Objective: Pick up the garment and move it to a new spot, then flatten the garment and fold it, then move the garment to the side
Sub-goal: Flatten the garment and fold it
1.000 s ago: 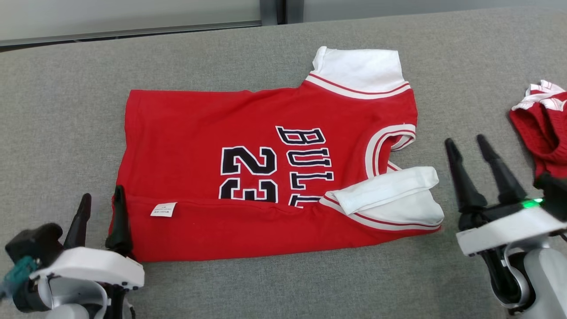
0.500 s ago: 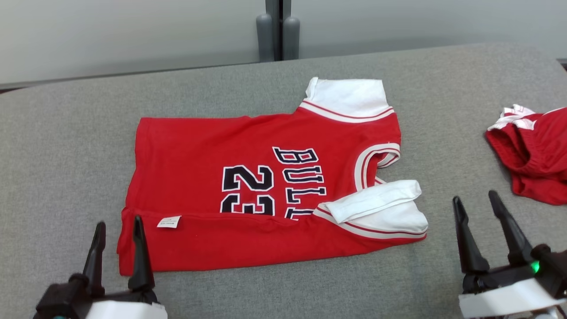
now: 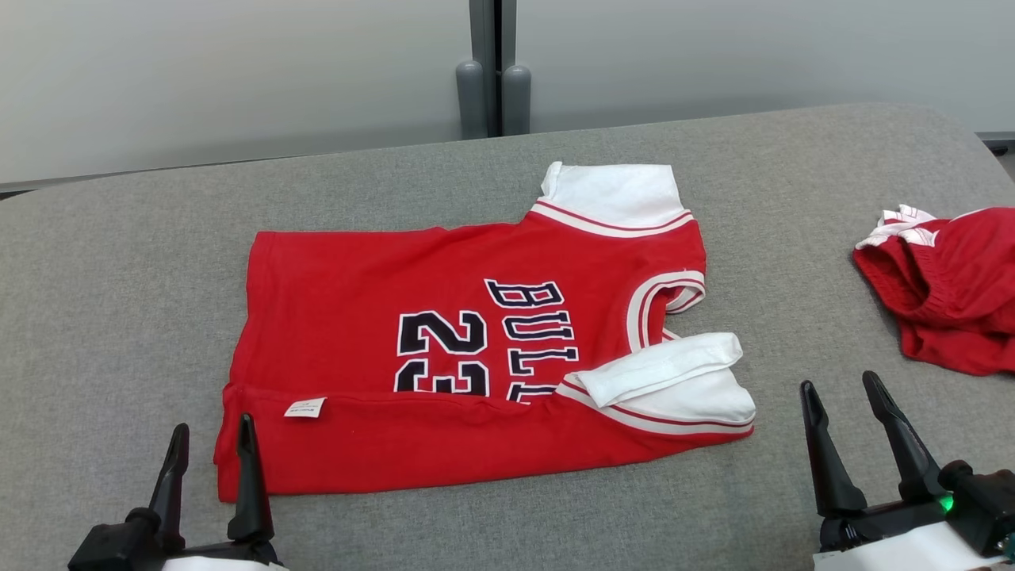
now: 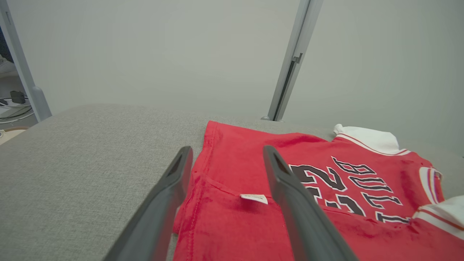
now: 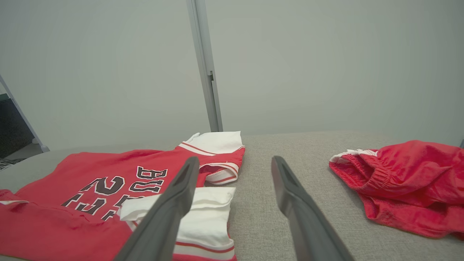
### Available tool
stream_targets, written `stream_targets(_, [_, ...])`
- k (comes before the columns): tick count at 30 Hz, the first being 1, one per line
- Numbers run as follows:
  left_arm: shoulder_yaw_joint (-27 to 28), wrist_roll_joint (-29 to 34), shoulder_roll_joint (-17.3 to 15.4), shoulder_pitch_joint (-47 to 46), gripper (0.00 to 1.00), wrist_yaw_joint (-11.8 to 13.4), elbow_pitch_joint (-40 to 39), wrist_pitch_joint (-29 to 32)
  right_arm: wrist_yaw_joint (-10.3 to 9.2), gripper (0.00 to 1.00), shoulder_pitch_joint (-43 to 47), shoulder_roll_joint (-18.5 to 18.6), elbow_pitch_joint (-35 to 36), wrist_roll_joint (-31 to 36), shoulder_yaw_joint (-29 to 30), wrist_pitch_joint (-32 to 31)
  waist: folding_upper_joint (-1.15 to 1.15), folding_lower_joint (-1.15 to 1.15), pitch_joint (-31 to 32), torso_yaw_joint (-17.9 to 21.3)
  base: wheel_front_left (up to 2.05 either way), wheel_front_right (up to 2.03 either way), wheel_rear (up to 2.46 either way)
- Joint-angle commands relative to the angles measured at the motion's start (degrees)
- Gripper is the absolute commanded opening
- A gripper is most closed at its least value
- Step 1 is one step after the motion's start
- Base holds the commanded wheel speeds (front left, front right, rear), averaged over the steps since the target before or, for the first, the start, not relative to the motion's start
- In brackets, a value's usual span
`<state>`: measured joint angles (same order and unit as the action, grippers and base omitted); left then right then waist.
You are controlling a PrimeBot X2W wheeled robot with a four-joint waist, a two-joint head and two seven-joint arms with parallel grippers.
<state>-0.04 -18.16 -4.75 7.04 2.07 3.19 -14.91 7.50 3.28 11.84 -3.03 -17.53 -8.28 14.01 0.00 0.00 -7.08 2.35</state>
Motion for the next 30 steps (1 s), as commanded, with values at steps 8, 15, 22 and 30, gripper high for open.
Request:
stream_targets(8, [0.7, -1.2, -0.9, -3.0, 1.00, -1.5, 3.0, -0.3, -0.02, 1.00, -0.6, -0.4, -0.7, -0.4, -0.5, -0.6, 0.00, 0.00, -1.0, -0.4, 0.00, 0.00, 0.00])
stream_targets(15, [1.1, -4.2, -2.3, -6.7, 1.00, -4.4, 12.7, 1.1, -0.02, 1.00, -2.9, -0.5, -8.3, -2.1, -4.4, -1.1, 0.00, 0.00, -4.5, -1.1, 0.00, 0.00, 0.00])
stream_targets(22, [0.0, -6.6, -2.4, -10.7, 1.00, -6.9, 23.3, 2.2, -0.02, 1.00, -8.8, -1.8, -18.9, -5.2, -7.5, -0.1, 0.00, 0.00, -7.8, -2.0, 0.00, 0.00, 0.00])
stream_targets(30, [-1.9, -9.2, -1.8, -13.1, 0.00, -8.3, 29.8, 5.6, -0.02, 0.00, -13.5, -2.0, -26.2, -10.6, -12.0, -0.5, 0.00, 0.00, -9.0, -2.5, 0.00, 0.00, 0.00])
